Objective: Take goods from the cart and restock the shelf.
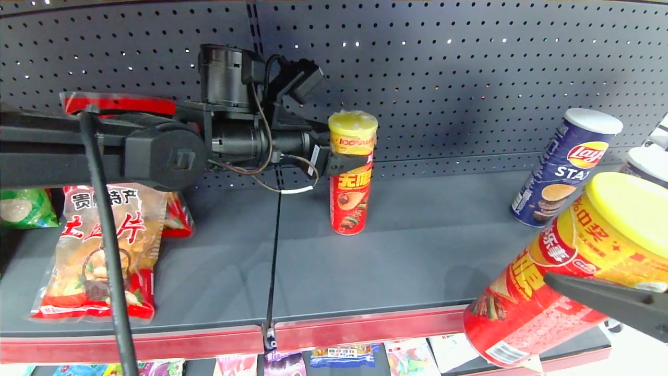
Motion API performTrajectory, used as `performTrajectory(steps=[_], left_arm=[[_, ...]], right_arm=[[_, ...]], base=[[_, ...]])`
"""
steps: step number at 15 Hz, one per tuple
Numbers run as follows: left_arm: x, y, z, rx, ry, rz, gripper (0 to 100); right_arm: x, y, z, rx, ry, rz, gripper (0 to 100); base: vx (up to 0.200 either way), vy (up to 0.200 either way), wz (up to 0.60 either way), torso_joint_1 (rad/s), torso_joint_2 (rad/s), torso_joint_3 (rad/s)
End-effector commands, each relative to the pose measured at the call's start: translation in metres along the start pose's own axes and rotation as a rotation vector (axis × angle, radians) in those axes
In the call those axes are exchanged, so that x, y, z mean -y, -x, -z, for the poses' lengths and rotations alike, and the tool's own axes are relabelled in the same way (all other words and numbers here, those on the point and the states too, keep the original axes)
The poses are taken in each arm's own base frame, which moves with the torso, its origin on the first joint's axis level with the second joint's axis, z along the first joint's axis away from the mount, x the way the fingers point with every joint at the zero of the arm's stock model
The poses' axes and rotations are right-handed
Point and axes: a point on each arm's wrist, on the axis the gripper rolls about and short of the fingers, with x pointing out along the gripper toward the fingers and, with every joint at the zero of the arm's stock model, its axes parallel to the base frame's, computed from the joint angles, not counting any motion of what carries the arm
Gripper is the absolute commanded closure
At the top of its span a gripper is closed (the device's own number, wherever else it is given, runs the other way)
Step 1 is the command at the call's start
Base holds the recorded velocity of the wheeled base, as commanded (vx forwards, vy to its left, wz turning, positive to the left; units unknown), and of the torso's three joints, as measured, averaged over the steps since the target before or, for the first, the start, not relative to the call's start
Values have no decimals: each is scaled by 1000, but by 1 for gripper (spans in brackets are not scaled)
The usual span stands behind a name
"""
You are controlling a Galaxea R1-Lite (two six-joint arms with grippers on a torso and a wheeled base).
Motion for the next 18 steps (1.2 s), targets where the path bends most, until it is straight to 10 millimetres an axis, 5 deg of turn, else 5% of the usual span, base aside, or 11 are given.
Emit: performTrajectory(steps=[1, 5, 6, 11, 18], left_arm=[[4, -11, 5, -11, 4, 20, 0], [3, -20, 8, -11, 2, 22, 0], [3, -22, 9, -13, 2, 25, 100], [16, -13, 4, -12, 4, 59, 100], [55, 68, 12, -37, 30, 183, 100]], right_arm=[[0, -1, 0, -4, -3, -2, 100], [1, -1, 1, -5, -4, -1, 100], [1, -2, 1, -9, -6, 0, 100], [5, -7, 2, -23, -16, 6, 100], [8, -11, 0, -23, -16, 4, 100]], base=[[0, 0, 0, 0, 0, 0], [0, 0, 0, 0, 0, 0], [0, 0, 0, 0, 0, 0], [0, 0, 0, 0, 0, 0], [0, 0, 0, 0, 0, 0]])
